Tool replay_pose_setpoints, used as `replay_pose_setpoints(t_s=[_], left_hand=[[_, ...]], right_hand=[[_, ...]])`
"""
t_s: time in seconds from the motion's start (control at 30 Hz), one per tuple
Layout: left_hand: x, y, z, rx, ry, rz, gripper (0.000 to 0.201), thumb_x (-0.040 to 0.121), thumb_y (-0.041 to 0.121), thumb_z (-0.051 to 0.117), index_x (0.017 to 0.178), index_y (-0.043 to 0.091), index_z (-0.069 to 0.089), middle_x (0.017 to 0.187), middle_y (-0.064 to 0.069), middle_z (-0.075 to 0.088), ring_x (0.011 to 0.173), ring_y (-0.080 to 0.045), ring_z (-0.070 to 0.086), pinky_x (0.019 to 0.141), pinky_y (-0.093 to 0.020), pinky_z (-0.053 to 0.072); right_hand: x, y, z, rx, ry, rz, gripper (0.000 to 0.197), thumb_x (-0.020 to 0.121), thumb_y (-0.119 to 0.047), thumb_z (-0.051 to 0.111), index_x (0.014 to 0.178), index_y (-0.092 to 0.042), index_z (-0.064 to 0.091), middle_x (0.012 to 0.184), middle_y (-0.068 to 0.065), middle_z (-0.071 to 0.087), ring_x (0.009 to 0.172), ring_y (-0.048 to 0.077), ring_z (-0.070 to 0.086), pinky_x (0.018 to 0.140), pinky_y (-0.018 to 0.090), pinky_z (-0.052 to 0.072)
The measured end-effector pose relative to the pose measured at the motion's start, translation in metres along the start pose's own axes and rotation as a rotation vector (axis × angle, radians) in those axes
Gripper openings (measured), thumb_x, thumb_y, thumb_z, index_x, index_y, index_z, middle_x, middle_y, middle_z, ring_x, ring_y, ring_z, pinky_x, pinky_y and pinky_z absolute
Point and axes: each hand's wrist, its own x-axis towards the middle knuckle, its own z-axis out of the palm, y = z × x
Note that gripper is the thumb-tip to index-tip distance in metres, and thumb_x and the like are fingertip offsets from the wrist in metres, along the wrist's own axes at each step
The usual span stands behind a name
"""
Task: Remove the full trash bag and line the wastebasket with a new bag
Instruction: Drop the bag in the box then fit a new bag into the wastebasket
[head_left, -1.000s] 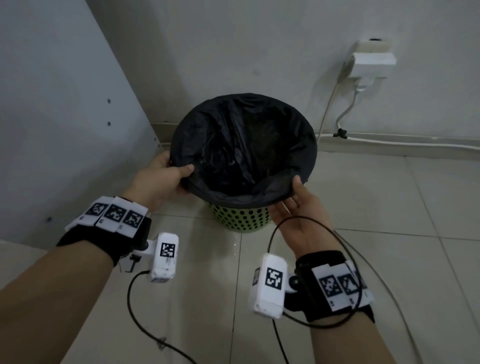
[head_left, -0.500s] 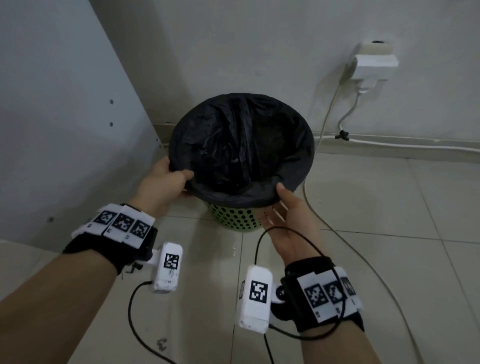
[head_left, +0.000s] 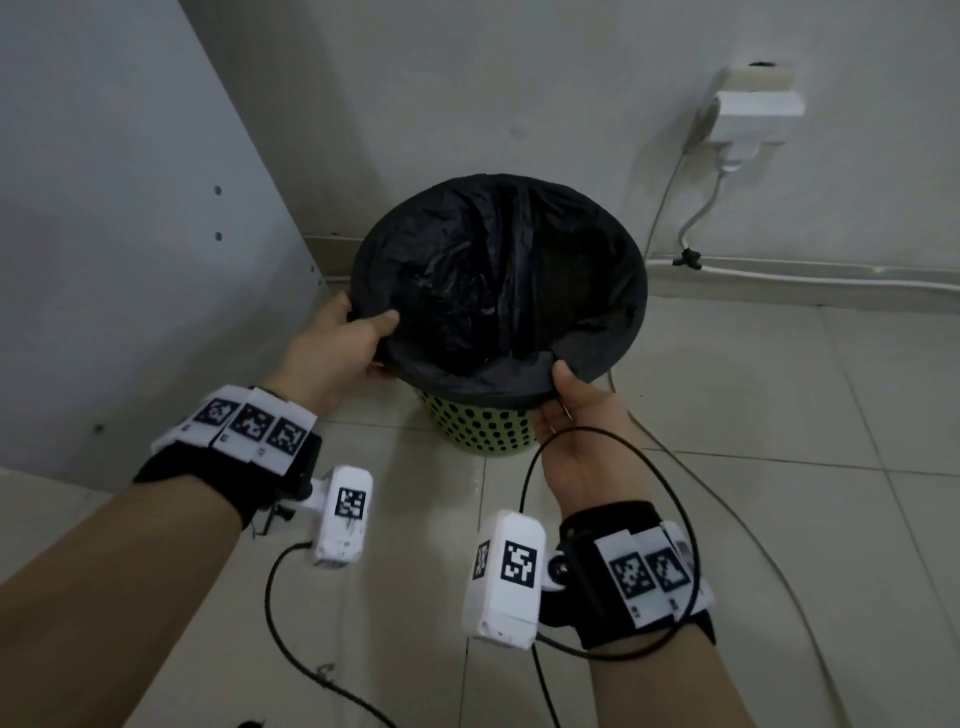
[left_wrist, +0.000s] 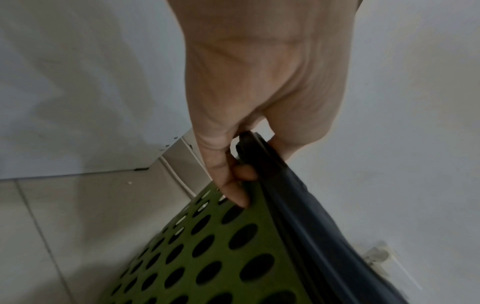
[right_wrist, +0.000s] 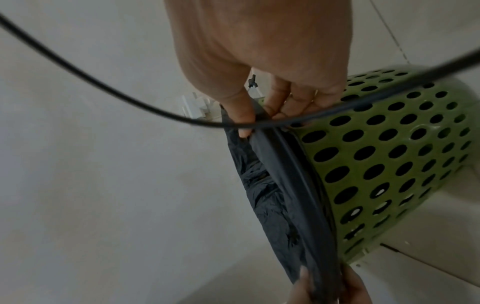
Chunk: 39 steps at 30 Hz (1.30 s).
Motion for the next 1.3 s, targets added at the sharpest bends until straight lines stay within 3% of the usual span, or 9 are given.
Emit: replay_pose_setpoints(t_s=[0.13, 0.23, 0.33, 0.47, 0.6, 0.8, 1.0, 1.13, 1.3], left_hand=[[-0.006, -0.015, 0.002, -0.032, 0.016, 0.028, 0.037, 0.097, 0.008, 0.057, 0.133, 0.012, 0.05, 0.122, -0.009, 0.065, 0.099, -0.029, 0.068, 0.061, -0.034, 0.06], [0.003, -0.006, -0.008, -0.005, 0.006, 0.021, 0.039, 0.096, 0.005, 0.056, 0.134, 0.01, 0.055, 0.122, -0.009, 0.067, 0.11, -0.032, 0.065, 0.084, -0.044, 0.059], [0.004, 0.0, -0.011, 0.012, -0.013, 0.026, 0.038, 0.095, 0.009, 0.059, 0.132, 0.013, 0.057, 0.122, -0.008, 0.068, 0.11, -0.03, 0.066, 0.093, -0.049, 0.055], [-0.006, -0.011, -0.004, -0.036, -0.016, 0.041, 0.039, 0.096, 0.01, 0.059, 0.134, 0.014, 0.055, 0.121, -0.006, 0.068, 0.102, -0.027, 0.068, 0.073, -0.037, 0.058], [-0.004, -0.009, -0.007, -0.104, 0.034, 0.073, 0.038, 0.097, 0.014, 0.058, 0.135, 0.012, 0.054, 0.126, -0.006, 0.066, 0.108, -0.027, 0.066, 0.077, -0.039, 0.058], [-0.007, -0.017, -0.004, -0.158, -0.007, -0.052, 0.036, 0.096, 0.023, 0.062, 0.129, 0.011, 0.058, 0.118, -0.009, 0.071, 0.101, -0.031, 0.071, 0.082, -0.047, 0.059], [0.001, -0.011, -0.013, -0.213, 0.011, -0.053, 0.048, 0.093, 0.007, 0.062, 0.137, -0.002, 0.046, 0.129, -0.02, 0.063, 0.111, -0.035, 0.065, 0.069, -0.043, 0.062], [0.004, -0.008, -0.017, -0.223, -0.011, -0.049, 0.048, 0.093, 0.003, 0.061, 0.138, -0.001, 0.045, 0.131, -0.019, 0.062, 0.112, -0.034, 0.065, 0.075, -0.044, 0.062], [0.007, -0.009, -0.014, -0.218, 0.006, -0.011, 0.043, 0.096, 0.008, 0.058, 0.137, 0.002, 0.048, 0.129, -0.015, 0.063, 0.108, -0.028, 0.066, 0.073, -0.036, 0.061]], right_hand=[[-0.005, -0.006, -0.007, -0.134, -0.043, 0.073, 0.019, 0.089, -0.021, 0.07, 0.107, -0.013, 0.068, 0.084, 0.003, 0.073, 0.071, 0.017, 0.071, 0.076, 0.035, 0.056], [0.0, -0.021, -0.018, -0.182, 0.054, 0.048, 0.03, 0.081, -0.039, 0.078, 0.095, -0.014, 0.069, 0.089, 0.01, 0.075, 0.083, 0.027, 0.073, 0.075, 0.04, 0.058], [0.004, -0.031, -0.017, -0.162, 0.075, 0.0, 0.025, 0.083, -0.026, 0.077, 0.095, -0.007, 0.068, 0.096, 0.016, 0.075, 0.089, 0.031, 0.073, 0.077, 0.039, 0.06], [0.001, -0.031, -0.011, -0.026, -0.002, 0.045, 0.015, 0.093, -0.019, 0.065, 0.101, -0.007, 0.068, 0.083, 0.008, 0.077, 0.078, 0.02, 0.073, 0.084, 0.034, 0.059], [-0.005, -0.022, -0.013, 0.08, -0.105, 0.073, 0.012, 0.096, -0.014, 0.059, 0.101, -0.008, 0.067, 0.087, 0.007, 0.077, 0.078, 0.018, 0.075, 0.084, 0.033, 0.059], [-0.014, 0.004, 0.002, 0.027, -0.149, 0.134, 0.041, 0.093, -0.009, 0.061, 0.132, -0.002, 0.057, 0.109, 0.013, 0.072, 0.093, 0.025, 0.072, 0.092, 0.038, 0.057], [-0.009, 0.005, -0.009, -0.083, -0.138, 0.122, 0.033, 0.089, -0.026, 0.07, 0.114, -0.005, 0.067, 0.104, 0.016, 0.075, 0.098, 0.031, 0.073, 0.085, 0.04, 0.06], [-0.002, -0.008, -0.014, -0.006, -0.073, 0.101, 0.04, 0.088, -0.024, 0.072, 0.12, -0.003, 0.065, 0.107, 0.014, 0.075, 0.095, 0.026, 0.073, 0.072, 0.031, 0.061], [-0.005, 0.0, -0.005, 0.131, -0.068, 0.098, 0.03, 0.091, -0.013, 0.066, 0.118, 0.0, 0.064, 0.101, 0.015, 0.074, 0.091, 0.025, 0.073, 0.086, 0.036, 0.059]])
